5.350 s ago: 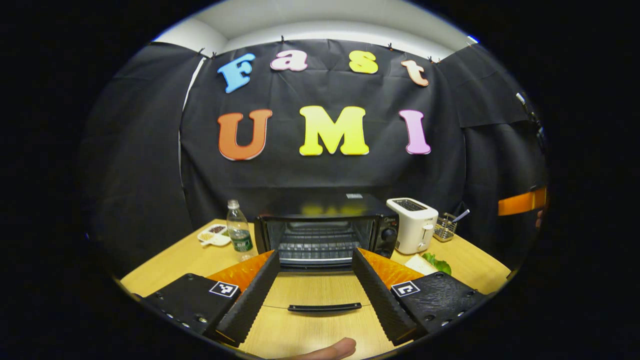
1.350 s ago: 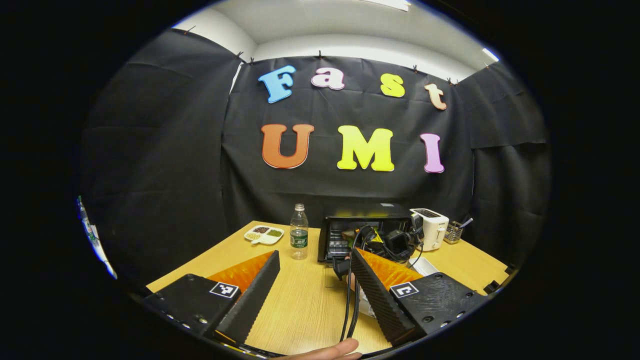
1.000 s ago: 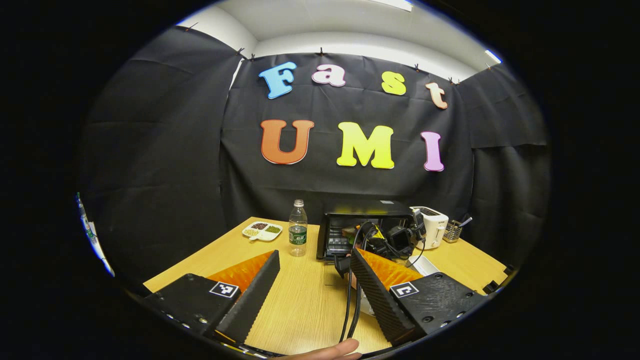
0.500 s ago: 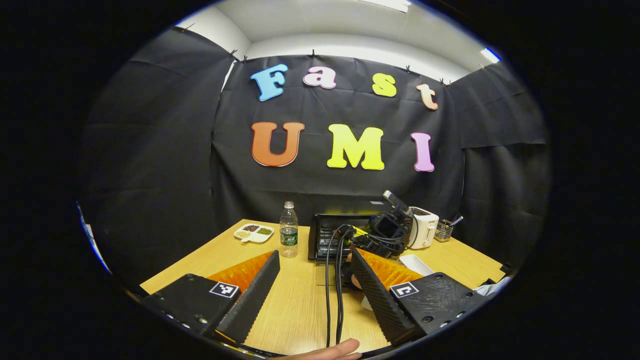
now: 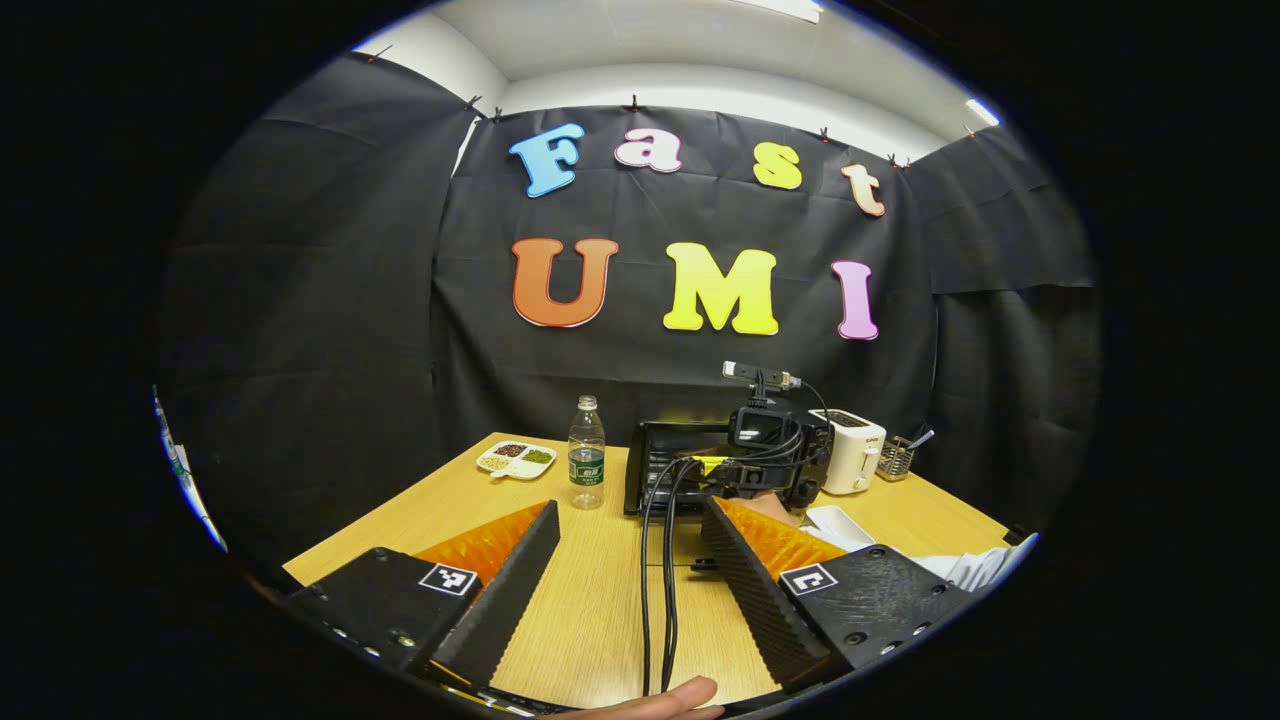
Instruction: Open the electric oven with the left hand, put the food in, and close the electric oven.
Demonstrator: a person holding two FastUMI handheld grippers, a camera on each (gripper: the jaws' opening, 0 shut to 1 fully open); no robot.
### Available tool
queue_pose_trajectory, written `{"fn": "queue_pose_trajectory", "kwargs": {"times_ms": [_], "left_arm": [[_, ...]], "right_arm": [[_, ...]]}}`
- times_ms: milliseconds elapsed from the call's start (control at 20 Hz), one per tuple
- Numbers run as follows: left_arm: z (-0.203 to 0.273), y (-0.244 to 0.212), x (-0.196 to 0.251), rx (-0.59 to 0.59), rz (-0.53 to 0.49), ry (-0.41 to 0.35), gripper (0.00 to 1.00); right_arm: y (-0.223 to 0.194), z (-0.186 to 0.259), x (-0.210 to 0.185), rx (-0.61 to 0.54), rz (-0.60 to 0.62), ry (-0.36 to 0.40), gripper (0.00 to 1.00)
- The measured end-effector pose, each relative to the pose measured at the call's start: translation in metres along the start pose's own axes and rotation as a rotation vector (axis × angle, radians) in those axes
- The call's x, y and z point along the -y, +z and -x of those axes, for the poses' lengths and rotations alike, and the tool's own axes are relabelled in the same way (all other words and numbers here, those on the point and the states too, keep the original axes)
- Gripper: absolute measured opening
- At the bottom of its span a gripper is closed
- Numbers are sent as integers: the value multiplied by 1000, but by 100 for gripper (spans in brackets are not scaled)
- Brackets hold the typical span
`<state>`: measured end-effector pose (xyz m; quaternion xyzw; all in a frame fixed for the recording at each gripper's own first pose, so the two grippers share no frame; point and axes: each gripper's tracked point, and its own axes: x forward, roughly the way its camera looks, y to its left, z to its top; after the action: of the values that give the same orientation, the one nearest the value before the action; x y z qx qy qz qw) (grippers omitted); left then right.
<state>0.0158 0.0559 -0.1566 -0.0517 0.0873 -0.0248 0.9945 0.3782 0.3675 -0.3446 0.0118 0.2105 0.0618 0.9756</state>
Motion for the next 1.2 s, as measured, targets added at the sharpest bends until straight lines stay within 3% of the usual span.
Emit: {"fn": "queue_pose_trajectory", "kwargs": {"times_ms": [300, 500, 800, 1050, 1200], "left_arm": [[7, 3, -3, 8, -3, 21, 94], [11, 4, -4, 8, -5, 23, 94], [15, 14, -5, 20, -6, 37, 94], [4, 23, -5, 25, -18, 52, 94], [-5, 22, -6, 13, -9, 60, 94]], "right_arm": [[-15, 31, -25, -203, 97, 81, 96], [-24, 64, -40, -305, 50, 182, 96], [17, 130, -33, -189, 51, 240, 96], [51, 200, -5, -56, 33, 292, 95], [78, 245, 28, 62, 19, 283, 95]]}}
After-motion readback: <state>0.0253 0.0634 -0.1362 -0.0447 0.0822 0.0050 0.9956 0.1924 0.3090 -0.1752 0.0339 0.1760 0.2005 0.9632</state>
